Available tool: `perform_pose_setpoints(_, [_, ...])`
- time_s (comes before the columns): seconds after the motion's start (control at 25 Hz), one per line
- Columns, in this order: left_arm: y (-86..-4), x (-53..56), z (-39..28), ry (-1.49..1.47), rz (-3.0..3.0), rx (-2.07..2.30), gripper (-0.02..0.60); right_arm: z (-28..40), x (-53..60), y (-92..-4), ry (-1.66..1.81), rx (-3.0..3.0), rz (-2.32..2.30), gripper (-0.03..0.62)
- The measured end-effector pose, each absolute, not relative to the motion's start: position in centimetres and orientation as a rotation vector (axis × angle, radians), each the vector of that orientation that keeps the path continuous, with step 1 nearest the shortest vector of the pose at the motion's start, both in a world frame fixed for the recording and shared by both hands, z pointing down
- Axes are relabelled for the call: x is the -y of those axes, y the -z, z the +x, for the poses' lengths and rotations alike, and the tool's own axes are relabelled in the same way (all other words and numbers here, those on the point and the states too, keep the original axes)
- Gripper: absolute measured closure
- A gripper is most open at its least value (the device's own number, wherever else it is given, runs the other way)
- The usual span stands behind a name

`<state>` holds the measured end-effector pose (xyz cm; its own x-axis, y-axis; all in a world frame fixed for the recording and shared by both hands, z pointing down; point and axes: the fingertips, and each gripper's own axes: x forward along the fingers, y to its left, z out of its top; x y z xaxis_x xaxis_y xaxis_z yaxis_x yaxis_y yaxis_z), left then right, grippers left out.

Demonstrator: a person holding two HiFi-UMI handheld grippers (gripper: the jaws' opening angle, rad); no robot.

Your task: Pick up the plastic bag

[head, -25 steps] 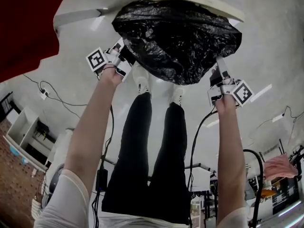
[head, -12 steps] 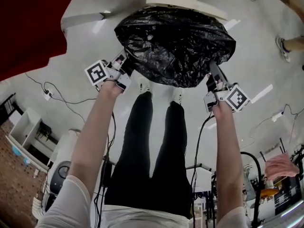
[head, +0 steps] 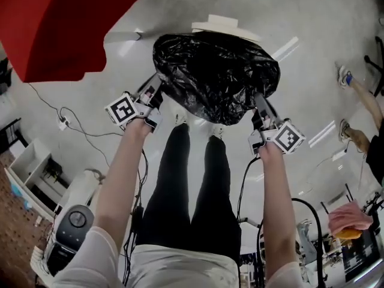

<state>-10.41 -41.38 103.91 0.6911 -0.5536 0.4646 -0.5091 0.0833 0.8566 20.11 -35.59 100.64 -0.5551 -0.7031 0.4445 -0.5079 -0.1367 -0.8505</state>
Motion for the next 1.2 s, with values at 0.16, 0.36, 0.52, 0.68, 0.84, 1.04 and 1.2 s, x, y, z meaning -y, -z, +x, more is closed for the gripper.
perform_pose_setpoints(0.16, [-99.1,41.4,-9.3,0.097,1.606,0.873,0.575,20.1,35.4,-96.2,1.734,-1.97,-1.375,0.591])
perform_pose_setpoints(0.36, [-90.6,39.8,-9.4,0.175,1.624,0.883,0.575,19.7,34.0,-88.5,1.689,-2.008,-1.343,0.591])
perform_pose_setpoints(0.52, [-84.8,39.5,-8.9,0.181,1.698,0.882,0.575,20.3,33.8,-84.6,1.675,-2.041,-1.364,0.591])
perform_pose_setpoints(0.68, [-79.4,38.7,-8.6,0.23,1.729,0.88,0.575,20.7,33.1,-80.6,1.668,-2.087,-1.362,0.591])
perform_pose_setpoints(0.84, [-72.9,37.3,-8.3,0.252,1.769,0.882,0.575,20.0,31.7,-75.0,1.655,-2.155,-1.318,0.591])
perform_pose_setpoints(1.04, [-65.1,35.6,-8.0,0.257,1.846,0.867,0.575,19.2,30.4,-68.4,1.606,-2.232,-1.254,0.591])
perform_pose_setpoints(1.2, [-61.2,33.1,-8.3,0.221,1.869,0.883,0.575,19.3,28.3,-64.5,1.578,-2.26,-1.224,0.591])
